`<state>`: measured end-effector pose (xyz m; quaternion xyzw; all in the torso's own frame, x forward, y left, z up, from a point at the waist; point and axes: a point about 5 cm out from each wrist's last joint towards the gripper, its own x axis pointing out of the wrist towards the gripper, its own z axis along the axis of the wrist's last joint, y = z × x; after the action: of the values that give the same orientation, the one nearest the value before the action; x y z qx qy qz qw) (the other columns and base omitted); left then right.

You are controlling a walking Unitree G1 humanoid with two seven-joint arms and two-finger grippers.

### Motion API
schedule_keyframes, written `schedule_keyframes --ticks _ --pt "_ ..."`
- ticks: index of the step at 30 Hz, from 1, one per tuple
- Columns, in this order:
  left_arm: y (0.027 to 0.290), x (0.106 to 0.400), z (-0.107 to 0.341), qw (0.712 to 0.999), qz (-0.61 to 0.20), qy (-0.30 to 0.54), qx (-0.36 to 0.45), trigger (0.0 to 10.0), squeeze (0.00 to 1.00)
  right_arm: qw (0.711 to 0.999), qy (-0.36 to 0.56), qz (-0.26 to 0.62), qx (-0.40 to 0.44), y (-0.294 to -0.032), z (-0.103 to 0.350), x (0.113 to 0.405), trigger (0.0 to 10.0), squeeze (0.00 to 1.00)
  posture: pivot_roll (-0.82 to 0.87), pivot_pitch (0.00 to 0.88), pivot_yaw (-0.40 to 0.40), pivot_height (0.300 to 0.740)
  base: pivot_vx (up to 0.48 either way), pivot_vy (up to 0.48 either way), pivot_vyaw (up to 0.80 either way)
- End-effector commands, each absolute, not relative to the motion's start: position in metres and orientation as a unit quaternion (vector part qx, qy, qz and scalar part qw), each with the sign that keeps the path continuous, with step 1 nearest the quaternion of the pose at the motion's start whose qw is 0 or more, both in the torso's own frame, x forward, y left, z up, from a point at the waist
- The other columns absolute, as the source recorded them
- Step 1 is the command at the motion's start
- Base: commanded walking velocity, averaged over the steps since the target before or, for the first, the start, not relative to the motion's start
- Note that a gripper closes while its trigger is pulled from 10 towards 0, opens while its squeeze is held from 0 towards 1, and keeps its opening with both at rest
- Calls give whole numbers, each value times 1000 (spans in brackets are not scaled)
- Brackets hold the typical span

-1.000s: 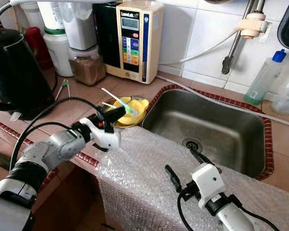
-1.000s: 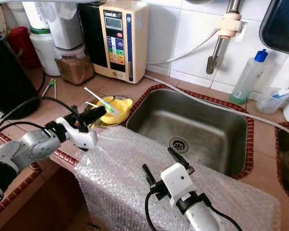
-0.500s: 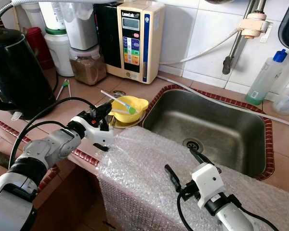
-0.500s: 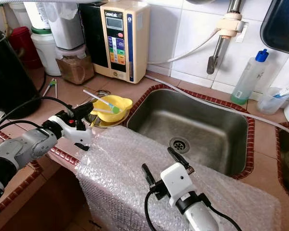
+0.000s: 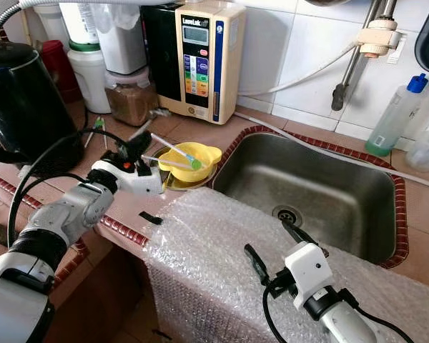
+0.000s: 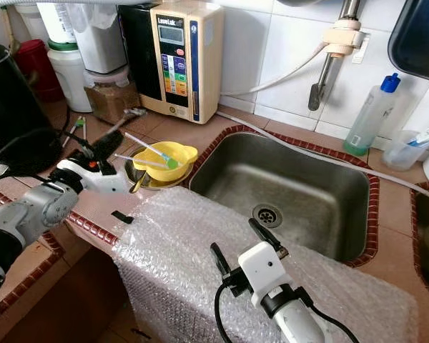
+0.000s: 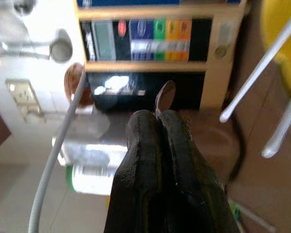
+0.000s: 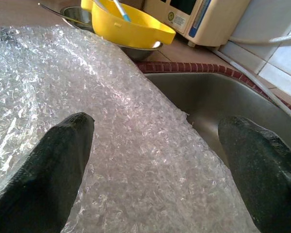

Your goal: Kitchen organization

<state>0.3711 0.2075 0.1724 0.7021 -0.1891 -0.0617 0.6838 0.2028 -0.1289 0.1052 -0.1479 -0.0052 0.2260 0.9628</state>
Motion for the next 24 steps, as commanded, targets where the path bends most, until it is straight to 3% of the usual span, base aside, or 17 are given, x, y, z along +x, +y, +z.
schedule_keyframes --ticks 1,5,7,10,15,17,21,24 --pt "217 374 181 693 -35 -179 697 10000 0 962 0 227 -151 -130 103 202 10000 0 67 0 18 740 0 0 0" --pt "226 375 184 712 -12 -163 683 10000 0 962 0 227 -152 -130 103 202 10000 0 66 0 17 740 0 0 0" --pt "227 376 190 773 5 -160 614 10000 0 963 -4 224 -153 -131 105 204 10000 0 68 0 14 740 0 0 0" --pt "204 377 187 883 -55 -148 442 10000 0 964 -17 219 -152 -131 112 207 10000 0 70 0 13 740 0 0 0" --pt "183 375 189 922 -94 -162 338 10000 0 964 -30 217 -150 -131 120 211 10000 0 68 0 11 740 0 0 0" --pt "172 375 191 958 -130 -144 210 10000 0 965 -40 214 -144 -131 126 213 10000 0 65 0 11 740 0 0 0" --pt "160 372 187 967 -205 -116 101 10000 0 966 -50 212 -140 -130 132 215 10000 0 60 0 12 740 0 0 0" --pt "147 361 176 952 -282 -96 61 10000 0 966 -58 210 -138 -130 137 217 10000 0 58 0 13 740 0 0 0"
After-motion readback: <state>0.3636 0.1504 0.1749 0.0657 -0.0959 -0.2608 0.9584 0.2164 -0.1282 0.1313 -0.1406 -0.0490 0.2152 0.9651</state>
